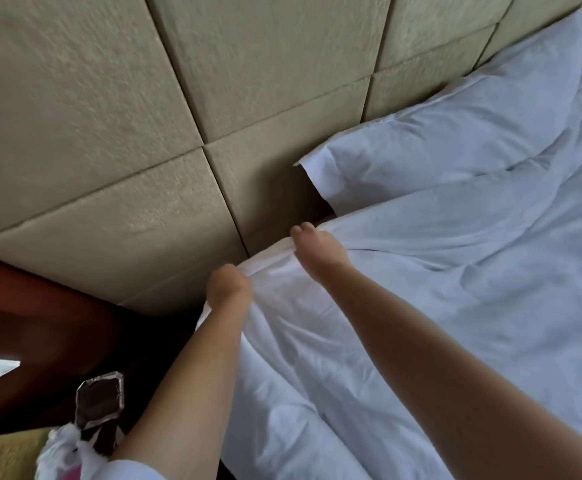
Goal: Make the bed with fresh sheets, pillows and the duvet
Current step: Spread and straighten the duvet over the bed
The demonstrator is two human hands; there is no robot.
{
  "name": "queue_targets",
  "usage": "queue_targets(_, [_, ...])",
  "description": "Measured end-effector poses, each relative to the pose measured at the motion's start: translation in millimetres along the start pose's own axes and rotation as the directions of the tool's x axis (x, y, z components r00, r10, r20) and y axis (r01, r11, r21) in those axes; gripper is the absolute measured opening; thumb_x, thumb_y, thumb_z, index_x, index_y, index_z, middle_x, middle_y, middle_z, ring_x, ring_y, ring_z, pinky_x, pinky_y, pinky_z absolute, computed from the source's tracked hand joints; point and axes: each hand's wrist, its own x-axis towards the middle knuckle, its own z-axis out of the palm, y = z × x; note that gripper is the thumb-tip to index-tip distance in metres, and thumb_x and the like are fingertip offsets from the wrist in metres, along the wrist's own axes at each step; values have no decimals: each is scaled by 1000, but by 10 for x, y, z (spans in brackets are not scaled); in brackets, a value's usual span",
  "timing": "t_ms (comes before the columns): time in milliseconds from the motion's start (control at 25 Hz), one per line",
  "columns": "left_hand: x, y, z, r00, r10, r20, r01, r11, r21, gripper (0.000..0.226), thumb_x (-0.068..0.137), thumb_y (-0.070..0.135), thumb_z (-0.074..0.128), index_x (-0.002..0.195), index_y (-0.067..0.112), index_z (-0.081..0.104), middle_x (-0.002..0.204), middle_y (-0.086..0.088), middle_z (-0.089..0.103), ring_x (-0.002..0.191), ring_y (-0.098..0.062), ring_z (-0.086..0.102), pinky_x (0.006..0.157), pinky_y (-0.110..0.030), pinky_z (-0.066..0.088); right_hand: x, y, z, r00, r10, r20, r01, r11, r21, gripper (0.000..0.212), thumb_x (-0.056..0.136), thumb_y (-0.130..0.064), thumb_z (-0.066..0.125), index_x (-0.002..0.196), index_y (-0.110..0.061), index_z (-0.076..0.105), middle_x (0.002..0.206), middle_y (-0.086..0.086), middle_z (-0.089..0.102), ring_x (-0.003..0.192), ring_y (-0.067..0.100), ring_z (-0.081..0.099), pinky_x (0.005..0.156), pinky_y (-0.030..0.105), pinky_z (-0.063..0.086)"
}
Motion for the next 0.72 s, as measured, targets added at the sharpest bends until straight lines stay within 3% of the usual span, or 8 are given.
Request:
queue_targets(80, [57,-114,193,999,-15,-34,17,999,51,28,96,7,47,119,-3,59,122,-21,60,115,-36,57,91,-38,47,17,87,343,996,-38,76,30,993,110,35,96,-6,41,131,-12,42,132,15,39,103,40,57,78,42,46])
queue_targets(160, [85,-205,494,998,-13,-64,15,999,37,30,98,8,43,123,-6,53,124,-22,58,116,-36,56,89,-39,46,-27,177,713,988,-62,141,39,987,156,57,96,-1,39,147,-23,27,156,11,11,113,36,53,84,39,47])
queue_targets(280, [60,-307,983,999,48,-25,-47,998,44,44,98,10,41,137,-7,32,125,-23,58,114,-35,57,87,-39,47,-167,329,1219,986,-29,164,19,998,61,72,95,-3,43,153,-27,6,157,11,-22,122,32,47,79,33,45])
queue_targets(440, [123,-590,1530,957,276,89,-280,959,34,68,94,24,48,149,2,13,141,-20,43,128,-31,45,101,-33,37,-136,538,1755,970,-1,244,13,999,-50,75,96,-30,46,152,-27,-3,157,9,-23,134,39,33,111,43,26])
queue_targets(600, [366,-728,1786,864,388,322,-399,916,-33,81,97,33,46,151,20,-12,159,-6,16,144,-23,21,116,-31,20,117,713,2147,909,128,397,-99,991,-93,74,94,-43,44,152,-27,0,159,-7,-17,141,36,21,115,45,4])
queue_targets(720, [418,-745,1748,834,408,372,-398,911,-107,78,98,35,44,151,23,-13,160,-1,10,146,-18,15,117,-29,16,177,649,2242,908,166,384,-128,984,-124,73,95,-40,43,152,-25,0,159,-6,-15,140,35,26,115,42,10])
